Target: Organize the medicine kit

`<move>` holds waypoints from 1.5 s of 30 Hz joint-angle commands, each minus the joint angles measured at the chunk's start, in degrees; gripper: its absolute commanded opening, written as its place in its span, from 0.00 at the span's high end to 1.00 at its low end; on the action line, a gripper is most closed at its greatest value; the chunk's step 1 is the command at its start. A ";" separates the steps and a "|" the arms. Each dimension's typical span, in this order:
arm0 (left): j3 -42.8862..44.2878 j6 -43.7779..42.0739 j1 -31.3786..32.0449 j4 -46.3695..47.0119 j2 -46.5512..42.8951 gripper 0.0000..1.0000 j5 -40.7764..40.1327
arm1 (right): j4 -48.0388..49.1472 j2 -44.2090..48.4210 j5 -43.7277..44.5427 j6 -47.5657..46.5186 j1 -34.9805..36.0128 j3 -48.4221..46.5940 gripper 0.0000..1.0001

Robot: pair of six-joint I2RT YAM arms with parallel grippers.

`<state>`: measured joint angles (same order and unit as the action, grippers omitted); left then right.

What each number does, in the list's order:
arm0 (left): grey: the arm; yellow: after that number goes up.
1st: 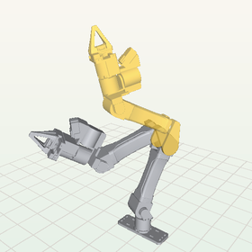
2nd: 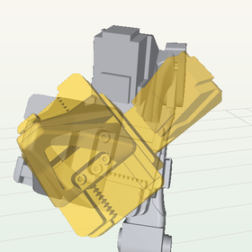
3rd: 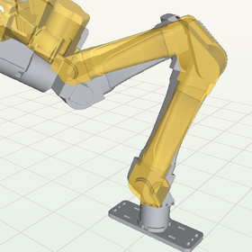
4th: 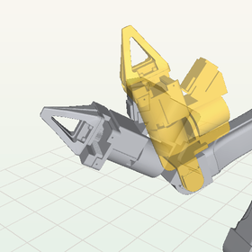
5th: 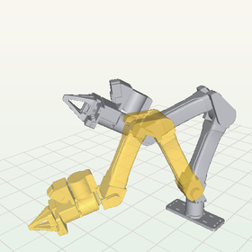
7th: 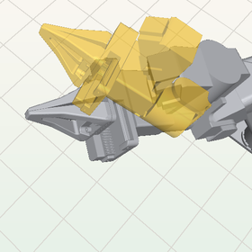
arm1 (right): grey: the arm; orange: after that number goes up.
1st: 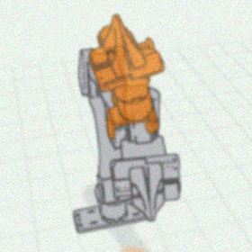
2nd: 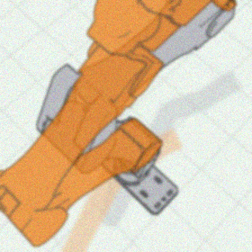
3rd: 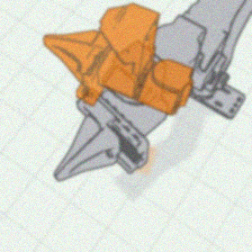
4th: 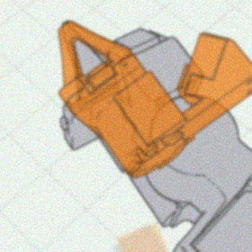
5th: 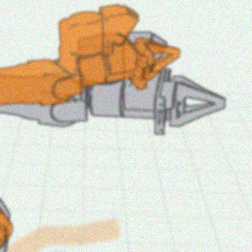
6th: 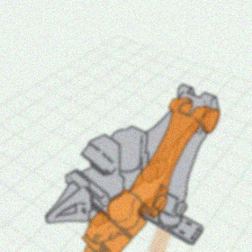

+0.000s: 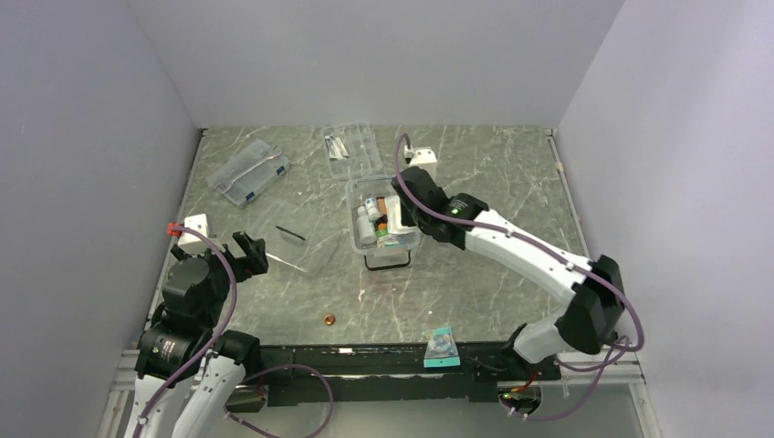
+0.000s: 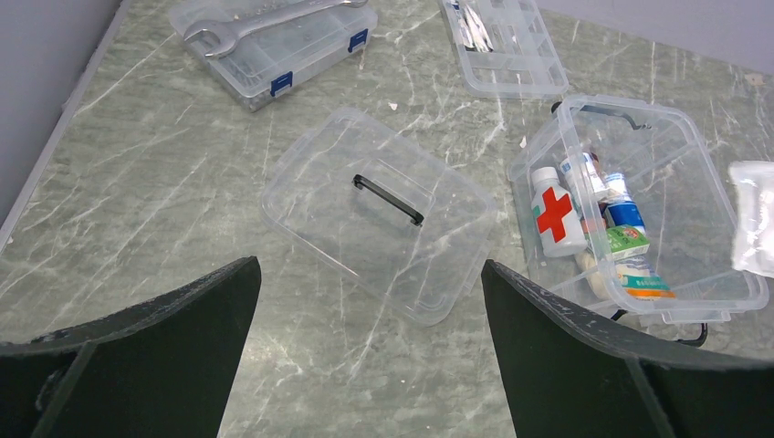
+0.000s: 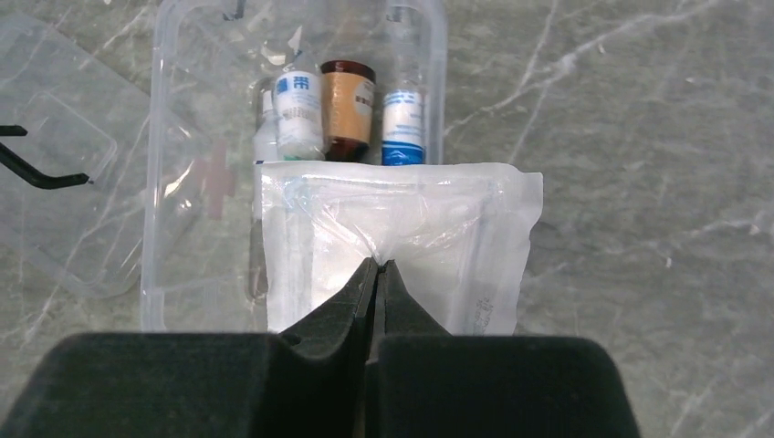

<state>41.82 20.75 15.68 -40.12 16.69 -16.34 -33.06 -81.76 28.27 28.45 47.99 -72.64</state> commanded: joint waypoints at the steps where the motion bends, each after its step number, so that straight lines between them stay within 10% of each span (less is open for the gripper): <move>1: 1.25 0.40 -0.04 2.05 0.01 0.01 0.66 | 5.76 -4.81 -3.60 -1.95 -0.65 -4.78 1.00; 45: 1.22 0.34 -0.04 2.24 0.10 0.01 0.94 | 2.66 -30.08 -28.01 -6.20 -2.00 -3.78 1.00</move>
<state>41.82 20.75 15.68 -40.12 16.71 -16.27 -29.02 -109.16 1.96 23.49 46.00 -77.69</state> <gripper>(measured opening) 0.986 0.007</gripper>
